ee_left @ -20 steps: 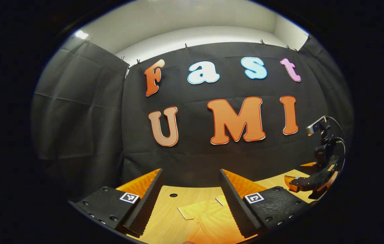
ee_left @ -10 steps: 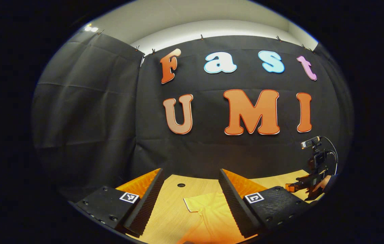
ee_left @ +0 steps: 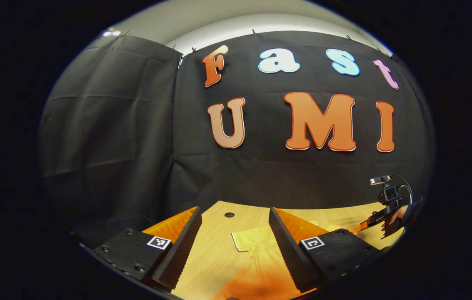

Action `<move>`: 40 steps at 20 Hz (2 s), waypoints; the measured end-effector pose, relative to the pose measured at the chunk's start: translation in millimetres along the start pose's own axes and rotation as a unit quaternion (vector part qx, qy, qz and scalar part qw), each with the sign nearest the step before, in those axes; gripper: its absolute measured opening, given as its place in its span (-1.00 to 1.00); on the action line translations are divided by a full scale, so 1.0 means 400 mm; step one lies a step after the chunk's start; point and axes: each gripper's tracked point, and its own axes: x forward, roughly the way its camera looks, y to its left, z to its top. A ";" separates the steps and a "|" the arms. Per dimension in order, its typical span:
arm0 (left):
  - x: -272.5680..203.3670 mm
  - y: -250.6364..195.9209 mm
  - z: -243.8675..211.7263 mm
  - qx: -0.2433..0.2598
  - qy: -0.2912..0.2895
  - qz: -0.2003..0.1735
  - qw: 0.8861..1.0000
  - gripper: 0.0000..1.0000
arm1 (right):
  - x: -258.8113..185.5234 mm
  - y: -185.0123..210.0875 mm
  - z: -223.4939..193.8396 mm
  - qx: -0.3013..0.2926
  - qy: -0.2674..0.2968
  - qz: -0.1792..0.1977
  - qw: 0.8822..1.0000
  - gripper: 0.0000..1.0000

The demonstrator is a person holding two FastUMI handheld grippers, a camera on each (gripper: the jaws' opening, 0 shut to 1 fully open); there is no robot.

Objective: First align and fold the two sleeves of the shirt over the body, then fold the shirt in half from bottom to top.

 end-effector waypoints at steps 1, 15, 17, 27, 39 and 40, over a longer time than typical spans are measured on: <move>0.007 -0.001 -0.006 0.004 0.008 0.003 1.000 0.93 | 0.017 0.002 -0.007 0.004 0.021 0.004 1.000 0.74; 0.024 -0.006 -0.067 0.018 0.059 0.009 0.998 0.94 | 0.160 0.008 -0.085 0.050 0.202 0.019 0.978 0.23; 0.026 -0.007 -0.072 0.018 0.063 0.010 0.998 0.94 | 0.161 0.010 -0.088 0.034 0.210 0.012 0.977 0.20; 0.003 -0.011 -0.086 0.039 0.076 0.018 0.996 0.96 | 0.137 0.088 0.017 0.074 0.134 0.085 0.985 -0.91; 0.048 0.021 -0.145 0.019 0.097 0.017 0.995 0.96 | -0.049 0.383 0.121 0.035 0.090 0.197 0.976 -0.92; 0.069 0.025 -0.157 0.014 0.101 0.011 0.995 0.99 | -0.058 0.407 0.122 0.038 0.089 0.207 0.973 -0.84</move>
